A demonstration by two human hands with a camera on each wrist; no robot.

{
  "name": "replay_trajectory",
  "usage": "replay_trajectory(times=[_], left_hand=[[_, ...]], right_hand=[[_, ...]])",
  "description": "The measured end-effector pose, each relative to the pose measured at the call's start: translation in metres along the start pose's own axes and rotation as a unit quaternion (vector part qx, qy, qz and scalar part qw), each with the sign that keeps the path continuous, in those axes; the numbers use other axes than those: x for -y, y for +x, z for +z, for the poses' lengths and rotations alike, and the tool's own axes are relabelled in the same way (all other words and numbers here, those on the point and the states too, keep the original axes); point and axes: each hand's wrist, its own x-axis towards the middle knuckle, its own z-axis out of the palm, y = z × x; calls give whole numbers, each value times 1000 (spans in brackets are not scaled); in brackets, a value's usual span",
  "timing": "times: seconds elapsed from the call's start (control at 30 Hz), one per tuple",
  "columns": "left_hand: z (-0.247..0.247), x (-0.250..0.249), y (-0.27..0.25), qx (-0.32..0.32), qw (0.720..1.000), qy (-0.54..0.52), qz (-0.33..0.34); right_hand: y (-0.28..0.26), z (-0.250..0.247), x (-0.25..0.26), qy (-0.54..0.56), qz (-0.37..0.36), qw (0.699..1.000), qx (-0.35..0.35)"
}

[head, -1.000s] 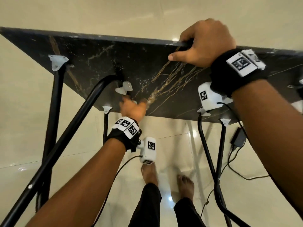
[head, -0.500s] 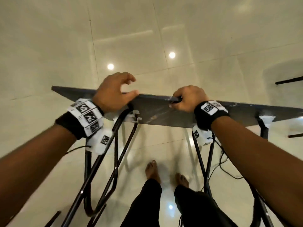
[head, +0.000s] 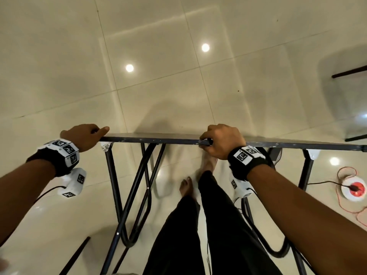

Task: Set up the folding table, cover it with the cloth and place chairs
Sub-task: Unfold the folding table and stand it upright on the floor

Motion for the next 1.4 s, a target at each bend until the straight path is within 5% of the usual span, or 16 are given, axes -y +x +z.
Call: replay_trajectory(times=[0.3, 0.43, 0.53, 0.7, 0.87, 1.0, 1.27, 1.4], left_hand=[[6, 19, 24, 4, 999, -13, -34], [11, 38, 43, 1, 999, -39, -30], [15, 49, 55, 9, 999, -44, -26], [13, 49, 71, 36, 999, -17, -30], [16, 52, 84, 73, 996, 14, -55], [21, 53, 92, 124, 989, 25, -75], [31, 54, 110, 160, 972, -8, -170], [59, 87, 136, 143, 957, -89, -234]], right_hand=[[4, -5, 0, 48, 39, 997, 44], [-2, -13, -14, 151, 35, 983, 95], [-21, -31, -45, 190, 75, 973, 107], [-73, -63, -148, 90, 221, 963, 127], [-121, -89, -253, 41, 387, 898, 208], [-140, -59, -332, 71, 464, 853, 228], [-117, -38, -349, 241, 605, 705, 280], [-105, -23, -355, 205, 597, 722, 282]])
